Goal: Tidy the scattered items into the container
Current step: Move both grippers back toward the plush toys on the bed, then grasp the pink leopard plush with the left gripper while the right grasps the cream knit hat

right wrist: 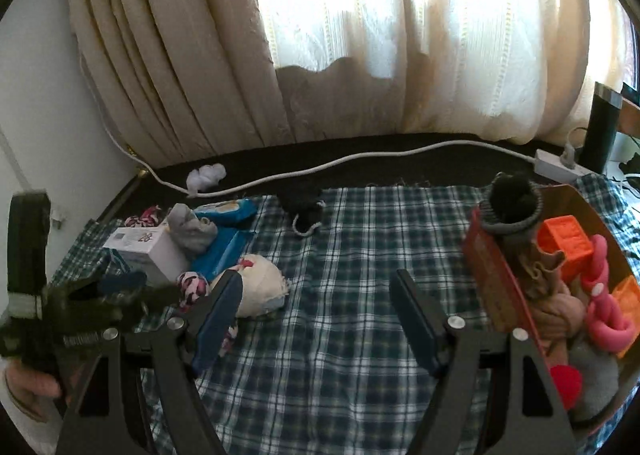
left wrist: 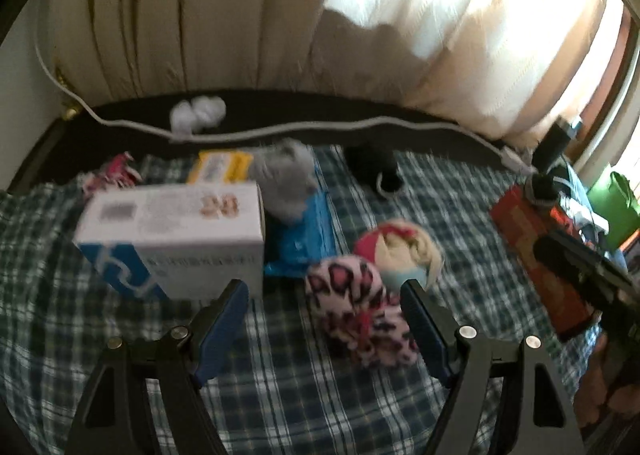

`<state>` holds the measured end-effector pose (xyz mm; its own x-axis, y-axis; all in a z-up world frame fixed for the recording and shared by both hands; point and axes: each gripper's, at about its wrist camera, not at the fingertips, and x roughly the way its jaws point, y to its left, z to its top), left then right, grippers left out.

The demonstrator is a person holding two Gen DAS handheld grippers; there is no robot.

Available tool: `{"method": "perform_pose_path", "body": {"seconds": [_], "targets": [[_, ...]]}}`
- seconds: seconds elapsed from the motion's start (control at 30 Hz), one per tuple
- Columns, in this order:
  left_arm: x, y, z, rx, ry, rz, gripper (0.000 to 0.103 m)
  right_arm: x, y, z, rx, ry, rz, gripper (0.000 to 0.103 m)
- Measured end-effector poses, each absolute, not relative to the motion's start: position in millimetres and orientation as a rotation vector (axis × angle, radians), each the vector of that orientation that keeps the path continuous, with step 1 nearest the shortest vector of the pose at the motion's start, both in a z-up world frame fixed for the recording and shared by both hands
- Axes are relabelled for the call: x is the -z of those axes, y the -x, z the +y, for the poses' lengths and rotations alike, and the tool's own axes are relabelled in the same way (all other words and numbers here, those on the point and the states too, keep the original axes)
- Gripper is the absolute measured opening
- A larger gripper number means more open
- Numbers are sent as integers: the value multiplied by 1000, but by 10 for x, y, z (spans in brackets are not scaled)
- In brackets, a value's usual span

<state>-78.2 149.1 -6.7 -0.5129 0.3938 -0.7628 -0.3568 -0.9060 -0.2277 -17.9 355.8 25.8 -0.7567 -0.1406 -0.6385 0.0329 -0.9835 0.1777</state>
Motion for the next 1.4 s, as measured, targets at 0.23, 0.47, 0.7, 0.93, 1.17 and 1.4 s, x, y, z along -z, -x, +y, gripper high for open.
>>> {"method": "perform_pose_path", "body": {"seconds": [0.23,0.47,0.7,0.93,1.17,1.4], "targets": [[237,722,1729,-2345,1213,-3,80,-115,323,3593,2859,-1110,-297,79],[256,707,1724,-2334,1192,-30,69,-57,448,3518,2825,-1135,-277,79],[210,679,1684,-2346,1178,-51,52,-2,604,3361,2728,-1168,-295,79],[96,645,1575,-2372,1142,-80,37,103,735,3255,2655,-1209,-338,79],[-13,639,1445,-2411,1101,-105,31,296,883,3182,2583,-1290,-386,79],[-46,628,1427,-2417,1087,-100,31,378,894,3049,2540,-1284,-332,60]]}}
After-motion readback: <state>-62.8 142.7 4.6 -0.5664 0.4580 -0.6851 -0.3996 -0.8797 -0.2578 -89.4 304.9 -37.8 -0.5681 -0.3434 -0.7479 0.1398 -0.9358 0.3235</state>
